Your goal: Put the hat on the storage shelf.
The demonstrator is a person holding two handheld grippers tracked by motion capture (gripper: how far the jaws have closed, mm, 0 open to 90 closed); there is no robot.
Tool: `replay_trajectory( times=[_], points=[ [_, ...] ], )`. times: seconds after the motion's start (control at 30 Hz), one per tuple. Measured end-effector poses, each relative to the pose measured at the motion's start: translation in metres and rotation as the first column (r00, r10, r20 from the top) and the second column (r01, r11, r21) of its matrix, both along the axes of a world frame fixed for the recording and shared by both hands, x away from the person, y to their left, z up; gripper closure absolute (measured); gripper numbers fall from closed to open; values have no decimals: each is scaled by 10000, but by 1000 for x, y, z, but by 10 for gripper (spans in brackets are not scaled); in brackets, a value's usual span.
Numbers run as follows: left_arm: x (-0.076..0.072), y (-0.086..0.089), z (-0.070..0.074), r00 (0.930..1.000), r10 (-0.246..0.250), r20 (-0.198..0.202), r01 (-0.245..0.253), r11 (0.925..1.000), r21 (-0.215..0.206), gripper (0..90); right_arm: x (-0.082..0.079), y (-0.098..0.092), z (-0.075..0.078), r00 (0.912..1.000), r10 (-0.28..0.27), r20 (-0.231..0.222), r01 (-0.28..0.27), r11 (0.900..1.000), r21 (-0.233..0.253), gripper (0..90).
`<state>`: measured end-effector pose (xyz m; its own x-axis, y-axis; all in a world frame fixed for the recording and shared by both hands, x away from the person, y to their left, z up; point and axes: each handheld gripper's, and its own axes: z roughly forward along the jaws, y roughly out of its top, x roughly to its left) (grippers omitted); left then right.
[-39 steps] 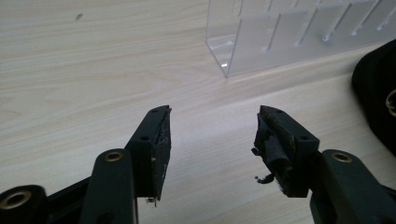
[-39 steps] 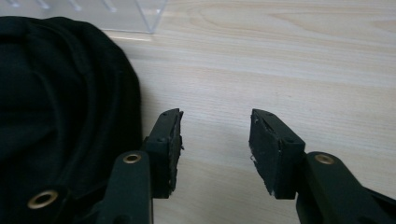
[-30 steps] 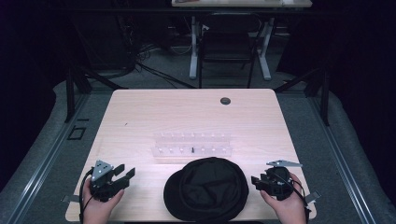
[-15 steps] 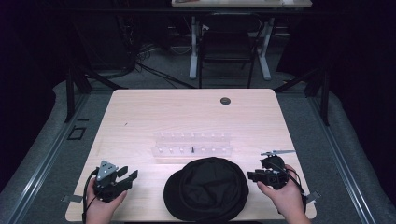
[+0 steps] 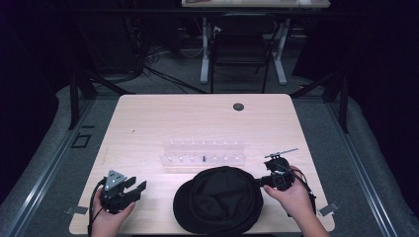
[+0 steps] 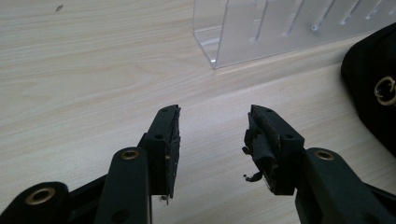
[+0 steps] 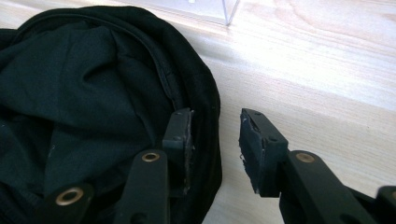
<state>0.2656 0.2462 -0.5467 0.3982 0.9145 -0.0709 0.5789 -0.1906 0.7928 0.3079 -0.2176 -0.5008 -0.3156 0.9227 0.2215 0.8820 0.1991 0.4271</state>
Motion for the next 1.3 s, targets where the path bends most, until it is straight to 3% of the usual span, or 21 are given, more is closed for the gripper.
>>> replay_trajectory(
  times=[0.2,0.37,0.43,0.6,0.83,1.3],
  points=[
    [0,-1,1,10000,10,18,-10,10000,78,516,5,5,-2,9997,7,-235,-5,9999,117,667],
    [1,-1,0,10000,84,-24,-84,9999,65,505,8,5,-7,9982,169,-581,-182,9996,-215,655],
    [1,-1,-1,9999,102,-26,-102,9999,27,505,8,7,-10,9990,-40,-443,29,9997,-227,654],
    [1,0,-1,9998,-11,-190,11,10000,8,536,10,7,-13,9982,157,-572,-190,9981,-587,635],
    [1,0,-1,9994,-40,-358,42,10000,69,568,12,5,-19,9945,193,-1026,-221,9994,-262,679],
    [1,-1,-2,9992,-2,-401,8,9999,153,573,16,8,-23,9895,269,-1420,-275,9996,-23,819]
  ],
)
